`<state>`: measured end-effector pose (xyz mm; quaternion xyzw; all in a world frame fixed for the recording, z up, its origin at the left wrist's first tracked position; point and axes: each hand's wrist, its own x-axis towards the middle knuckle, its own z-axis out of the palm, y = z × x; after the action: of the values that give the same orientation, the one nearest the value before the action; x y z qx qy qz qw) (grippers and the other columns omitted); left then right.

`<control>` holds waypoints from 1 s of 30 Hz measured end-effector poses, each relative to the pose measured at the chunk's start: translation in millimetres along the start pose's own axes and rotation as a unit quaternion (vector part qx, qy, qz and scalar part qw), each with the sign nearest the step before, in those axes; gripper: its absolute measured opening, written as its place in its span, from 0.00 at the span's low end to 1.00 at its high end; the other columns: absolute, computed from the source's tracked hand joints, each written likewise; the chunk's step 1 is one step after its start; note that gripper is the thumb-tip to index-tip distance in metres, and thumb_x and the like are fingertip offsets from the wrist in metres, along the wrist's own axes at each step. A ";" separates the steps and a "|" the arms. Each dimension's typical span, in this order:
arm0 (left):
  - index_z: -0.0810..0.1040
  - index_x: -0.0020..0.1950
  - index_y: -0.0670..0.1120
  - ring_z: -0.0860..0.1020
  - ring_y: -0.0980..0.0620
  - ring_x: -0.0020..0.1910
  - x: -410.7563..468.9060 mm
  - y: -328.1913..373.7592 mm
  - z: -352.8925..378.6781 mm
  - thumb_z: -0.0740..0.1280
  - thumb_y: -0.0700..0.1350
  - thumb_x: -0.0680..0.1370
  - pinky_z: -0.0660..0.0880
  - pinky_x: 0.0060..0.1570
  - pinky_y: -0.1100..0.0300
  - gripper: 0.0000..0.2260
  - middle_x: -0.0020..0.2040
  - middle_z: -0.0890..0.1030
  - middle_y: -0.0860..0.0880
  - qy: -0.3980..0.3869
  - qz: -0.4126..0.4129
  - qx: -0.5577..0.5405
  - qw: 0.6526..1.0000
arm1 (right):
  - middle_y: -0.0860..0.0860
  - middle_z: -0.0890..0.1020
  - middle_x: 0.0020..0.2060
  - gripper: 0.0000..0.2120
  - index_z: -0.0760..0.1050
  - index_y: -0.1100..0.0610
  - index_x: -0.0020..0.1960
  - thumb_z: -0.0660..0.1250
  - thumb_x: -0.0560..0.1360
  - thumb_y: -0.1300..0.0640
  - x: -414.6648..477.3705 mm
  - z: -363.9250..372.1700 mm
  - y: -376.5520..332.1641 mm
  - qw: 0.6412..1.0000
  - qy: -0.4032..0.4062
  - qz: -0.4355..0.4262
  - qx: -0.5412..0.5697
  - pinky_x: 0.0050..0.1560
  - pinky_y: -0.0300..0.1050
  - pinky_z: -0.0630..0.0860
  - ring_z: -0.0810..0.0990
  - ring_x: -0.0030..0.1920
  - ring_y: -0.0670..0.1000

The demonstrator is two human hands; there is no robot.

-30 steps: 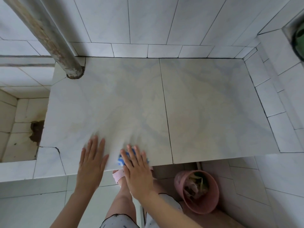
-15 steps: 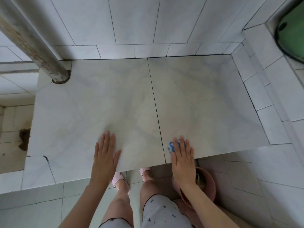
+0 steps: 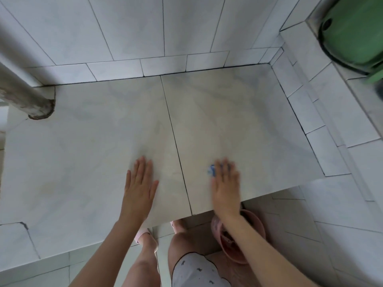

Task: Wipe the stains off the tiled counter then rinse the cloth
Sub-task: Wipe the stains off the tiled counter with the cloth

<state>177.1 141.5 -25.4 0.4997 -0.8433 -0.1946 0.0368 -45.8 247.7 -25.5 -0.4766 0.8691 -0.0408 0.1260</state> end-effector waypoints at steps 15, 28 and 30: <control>0.51 0.77 0.44 0.45 0.53 0.76 47.2 5.6 4.6 0.46 0.54 0.80 0.38 0.74 0.56 0.27 0.77 0.51 0.46 0.034 -0.012 0.022 0.999 | 0.55 0.52 0.76 0.31 0.51 0.55 0.76 0.36 0.76 0.44 112.9 -31.9 76.5 0.999 0.011 0.038 -0.010 0.74 0.50 0.42 0.49 0.76 0.57; 0.55 0.76 0.43 0.51 0.50 0.76 75.2 21.4 9.4 0.46 0.52 0.80 0.43 0.74 0.52 0.25 0.77 0.56 0.45 0.061 -0.057 0.062 0.995 | 0.51 0.60 0.74 0.23 0.57 0.52 0.75 0.48 0.80 0.51 80.7 1.2 -71.4 0.979 0.010 -0.202 0.006 0.72 0.53 0.53 0.57 0.75 0.54; 0.55 0.76 0.44 0.51 0.51 0.76 74.9 22.0 8.1 0.46 0.52 0.80 0.44 0.74 0.52 0.25 0.77 0.56 0.45 0.062 -0.057 0.062 0.994 | 0.50 0.60 0.75 0.23 0.57 0.51 0.75 0.48 0.81 0.50 81.3 2.0 -66.7 0.965 -0.002 -0.261 -0.020 0.72 0.52 0.53 0.57 0.75 0.53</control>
<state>119.5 89.0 -34.8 0.5596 -0.8198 -0.1124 0.0464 -32.5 143.4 -29.3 -0.6896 0.7149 -0.0538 0.1026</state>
